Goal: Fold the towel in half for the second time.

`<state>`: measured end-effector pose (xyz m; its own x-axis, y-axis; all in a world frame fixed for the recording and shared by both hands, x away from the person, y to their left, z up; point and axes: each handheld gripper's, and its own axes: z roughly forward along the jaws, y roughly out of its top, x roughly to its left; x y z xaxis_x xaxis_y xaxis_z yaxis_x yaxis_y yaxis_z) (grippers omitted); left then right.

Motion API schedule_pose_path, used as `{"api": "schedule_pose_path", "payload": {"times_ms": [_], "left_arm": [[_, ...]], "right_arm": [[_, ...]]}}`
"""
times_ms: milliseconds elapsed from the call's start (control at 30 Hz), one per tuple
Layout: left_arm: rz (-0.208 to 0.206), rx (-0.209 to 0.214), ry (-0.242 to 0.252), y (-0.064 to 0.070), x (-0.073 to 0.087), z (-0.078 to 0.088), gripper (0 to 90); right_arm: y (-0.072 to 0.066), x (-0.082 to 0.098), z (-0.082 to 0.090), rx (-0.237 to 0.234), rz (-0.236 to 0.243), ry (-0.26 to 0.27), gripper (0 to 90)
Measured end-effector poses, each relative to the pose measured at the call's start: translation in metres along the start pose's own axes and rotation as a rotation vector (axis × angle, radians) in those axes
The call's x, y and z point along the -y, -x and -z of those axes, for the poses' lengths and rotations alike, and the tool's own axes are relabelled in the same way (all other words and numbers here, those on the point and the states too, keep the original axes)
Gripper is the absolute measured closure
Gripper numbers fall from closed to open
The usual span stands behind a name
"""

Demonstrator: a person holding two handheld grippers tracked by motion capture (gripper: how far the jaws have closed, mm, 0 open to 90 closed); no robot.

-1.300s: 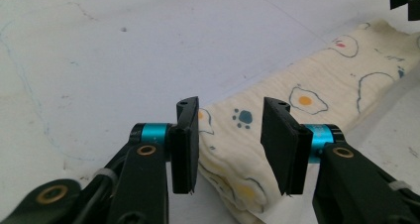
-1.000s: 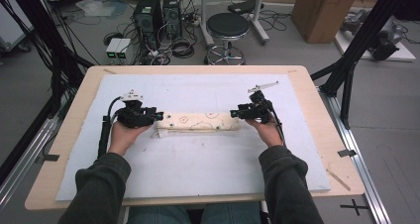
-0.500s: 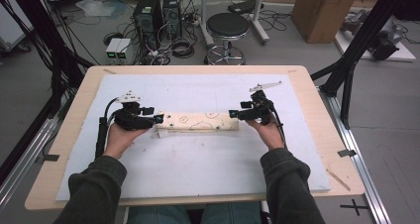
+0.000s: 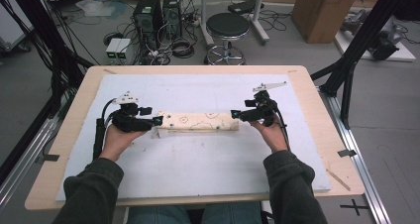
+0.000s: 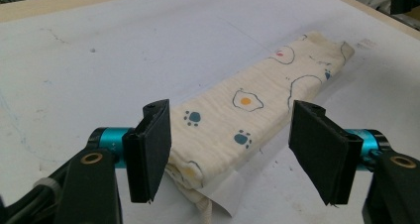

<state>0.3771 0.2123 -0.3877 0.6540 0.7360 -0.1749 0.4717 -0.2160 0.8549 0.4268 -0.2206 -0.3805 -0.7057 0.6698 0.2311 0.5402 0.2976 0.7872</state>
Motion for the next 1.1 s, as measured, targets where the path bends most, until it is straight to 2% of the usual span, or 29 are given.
{"api": "schedule_pose_path", "payload": {"times_ms": [367, 767, 867, 1100], "left_arm": [[-0.015, 0.0, -0.005, 0.003, 0.002, 0.005, 33.2], [-0.029, 0.011, -0.005, 0.007, 0.002, 0.008, 33.3], [-0.036, 0.012, -0.008, 0.008, 0.003, 0.008, 33.3], [-0.04, 0.009, -0.01, 0.008, 0.01, 0.011, 33.4]], "right_arm": [[-0.005, 0.001, 0.0, -0.001, 0.019, -0.023, 12.3], [-0.009, 0.001, 0.004, 0.007, 0.033, -0.013, 12.3], [-0.011, 0.001, 0.004, 0.009, 0.039, -0.025, 12.3], [-0.015, 0.001, 0.007, 0.002, 0.047, -0.019, 12.3]]}}
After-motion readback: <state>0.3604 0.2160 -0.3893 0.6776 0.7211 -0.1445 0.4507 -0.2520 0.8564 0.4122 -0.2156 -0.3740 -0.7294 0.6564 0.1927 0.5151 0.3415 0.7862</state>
